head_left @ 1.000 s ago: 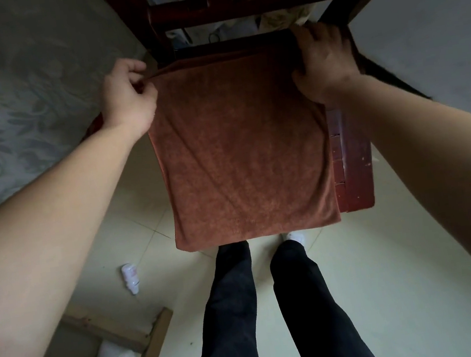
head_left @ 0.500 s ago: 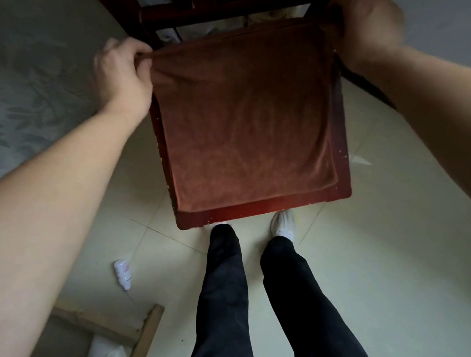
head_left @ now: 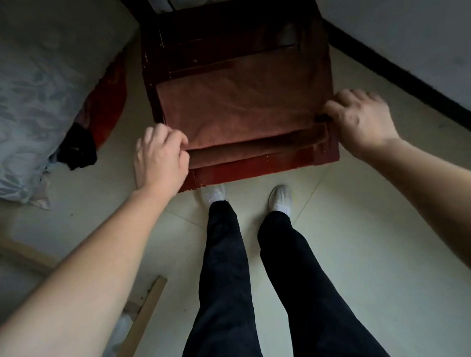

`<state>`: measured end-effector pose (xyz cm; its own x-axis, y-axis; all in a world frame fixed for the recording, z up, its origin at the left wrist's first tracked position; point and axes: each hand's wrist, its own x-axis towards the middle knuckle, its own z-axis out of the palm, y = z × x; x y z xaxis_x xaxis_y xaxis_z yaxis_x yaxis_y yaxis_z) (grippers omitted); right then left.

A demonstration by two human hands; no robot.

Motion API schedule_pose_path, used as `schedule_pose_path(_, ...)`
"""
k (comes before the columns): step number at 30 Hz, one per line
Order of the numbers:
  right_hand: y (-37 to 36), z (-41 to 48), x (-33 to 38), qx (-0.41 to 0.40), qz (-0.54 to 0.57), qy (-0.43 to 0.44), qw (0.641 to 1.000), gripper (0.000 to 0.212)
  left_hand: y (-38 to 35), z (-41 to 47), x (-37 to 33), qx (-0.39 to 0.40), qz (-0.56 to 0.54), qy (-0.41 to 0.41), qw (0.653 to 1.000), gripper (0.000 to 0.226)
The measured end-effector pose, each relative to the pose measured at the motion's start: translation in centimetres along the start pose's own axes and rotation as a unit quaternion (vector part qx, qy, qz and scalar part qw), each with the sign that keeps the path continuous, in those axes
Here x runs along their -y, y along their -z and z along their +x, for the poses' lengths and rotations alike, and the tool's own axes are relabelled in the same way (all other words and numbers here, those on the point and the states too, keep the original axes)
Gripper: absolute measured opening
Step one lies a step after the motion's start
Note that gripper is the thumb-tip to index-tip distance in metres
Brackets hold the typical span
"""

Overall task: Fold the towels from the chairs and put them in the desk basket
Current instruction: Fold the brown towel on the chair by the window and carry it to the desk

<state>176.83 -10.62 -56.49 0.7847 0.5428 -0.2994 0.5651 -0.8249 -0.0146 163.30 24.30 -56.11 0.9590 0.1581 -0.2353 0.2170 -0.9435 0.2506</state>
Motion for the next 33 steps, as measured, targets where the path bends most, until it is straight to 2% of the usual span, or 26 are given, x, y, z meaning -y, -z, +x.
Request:
schedule_pose_path(6, -3.6, -3.6, 0.2, 0.038, -0.021, 0.012, 0.999, 0.019, -3.4, -3.3, 0.3, 0.048, 0.023, -0.02, 0.998, 0.021)
schedule_pose_path(8, -4.1, -4.1, 0.3, 0.028, -0.011, 0.033, 0.999, 0.018, -3.8, -3.4, 0.4, 0.056, 0.027, -0.031, 0.998, 0.02)
schedule_pose_path(10, -3.9, -4.4, 0.6, -0.007, 0.016, 0.034, 0.999, 0.023, -3.7, -3.1, 0.3, 0.042, 0.027, -0.025, 0.998, 0.017)
schedule_pose_path(12, -3.4, -4.3, 0.7, -0.03, 0.037, -0.005, 0.999, 0.019, -3.3, -2.8, -0.1, 0.007, 0.017, -0.005, 1.0, 0.014)
schedule_pose_path(15, -3.0, -4.8, 0.4, -0.026, 0.037, -0.029, 0.999, 0.021, -2.7, -2.7, -0.6, -0.017, 0.019, 0.012, 1.0, 0.01)
schedule_pose_path(17, -3.0, -5.0, 0.5, 0.009, 0.025, -0.001, 1.0, 0.021, -2.8, -3.1, -0.3, 0.043, 0.041, -0.002, 0.998, 0.011)
schedule_pose_path(20, -2.8, -4.8, 1.2, 0.156, 0.004, 0.036, 0.987, 0.028, -3.3, -3.6, -0.3, 0.217, 0.086, -0.019, 0.972, 0.022)
schedule_pose_path(21, -2.5, -4.5, 1.4, 0.194, 0.008, 0.024, 0.981, 0.032, -3.5, -3.7, -0.5, 0.24, 0.095, -0.008, 0.966, 0.025)
schedule_pose_path(23, -1.7, -3.8, 2.0, 0.197, 0.024, -0.019, 0.98, 0.033, -3.4, -3.4, -1.1, 0.209, 0.101, 0.012, 0.973, 0.024)
schedule_pose_path(26, -0.8, -2.4, 2.9, 0.119, 0.046, -0.04, 0.991, 0.032, -3.3, -2.1, -2.8, 0.104, 0.087, -0.011, 0.991, 0.026)
schedule_pose_path(28, -0.7, -1.0, 4.0, 0.077, 0.072, 0.002, 0.994, 0.035, -3.4, -0.5, -3.8, 0.094, 0.063, -0.069, 0.991, 0.038)
schedule_pose_path(30, -1.3, 0.9, 4.8, 0.077, 0.089, 0.058, 0.991, 0.048, -3.8, 1.6, -4.3, 0.144, 0.062, -0.109, 0.981, 0.066)
schedule_pose_path(33, -2.7, 3.6, 5.2, 0.192, 0.043, 0.074, 0.978, 0.103, -4.7, 4.5, -3.6, 0.235, 0.103, -0.1, 0.961, 0.106)
